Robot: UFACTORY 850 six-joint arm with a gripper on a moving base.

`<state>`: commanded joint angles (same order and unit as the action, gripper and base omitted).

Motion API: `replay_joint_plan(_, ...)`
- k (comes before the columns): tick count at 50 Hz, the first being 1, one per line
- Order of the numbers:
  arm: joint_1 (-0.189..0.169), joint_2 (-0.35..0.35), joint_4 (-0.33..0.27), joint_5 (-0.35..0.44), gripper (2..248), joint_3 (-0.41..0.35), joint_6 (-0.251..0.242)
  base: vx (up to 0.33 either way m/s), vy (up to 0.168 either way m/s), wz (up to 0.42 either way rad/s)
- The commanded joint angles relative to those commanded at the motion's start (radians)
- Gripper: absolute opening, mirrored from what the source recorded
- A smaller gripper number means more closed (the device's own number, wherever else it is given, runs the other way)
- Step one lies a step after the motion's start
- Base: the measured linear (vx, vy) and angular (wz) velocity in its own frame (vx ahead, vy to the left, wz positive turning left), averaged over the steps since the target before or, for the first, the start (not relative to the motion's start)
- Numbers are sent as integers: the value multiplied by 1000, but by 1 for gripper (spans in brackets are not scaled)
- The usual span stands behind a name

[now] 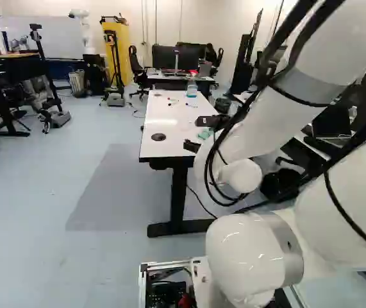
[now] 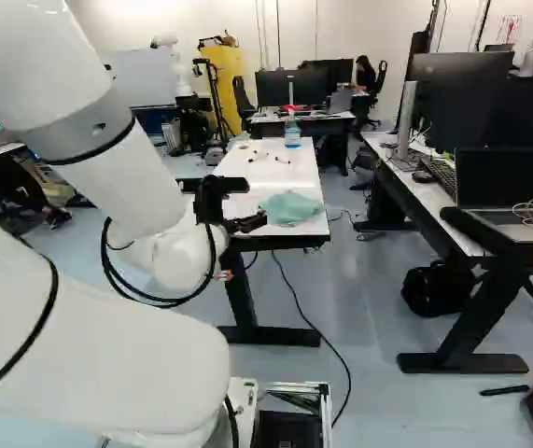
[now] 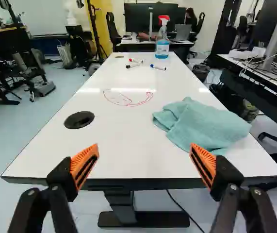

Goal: Clean the table with the green towel

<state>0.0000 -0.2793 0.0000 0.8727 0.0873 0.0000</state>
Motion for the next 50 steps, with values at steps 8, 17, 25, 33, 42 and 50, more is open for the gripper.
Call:
replay_joint_plan(8,0,0,0,0,247,0,0,0,0,0)
replay_joint_plan(17,-1,10,0,0,247,8,0,0,0,0)
replay_joint_plan(25,-8,15,0,0,247,23,0,0,0,0)
replay_joint_plan(33,-21,16,0,0,247,43,0,0,0,0)
replay_joint_plan(42,-48,27,3,0,247,75,0,0,0,0)
replay_joint_plan(50,-62,48,9,0,247,113,0,0,0,0)
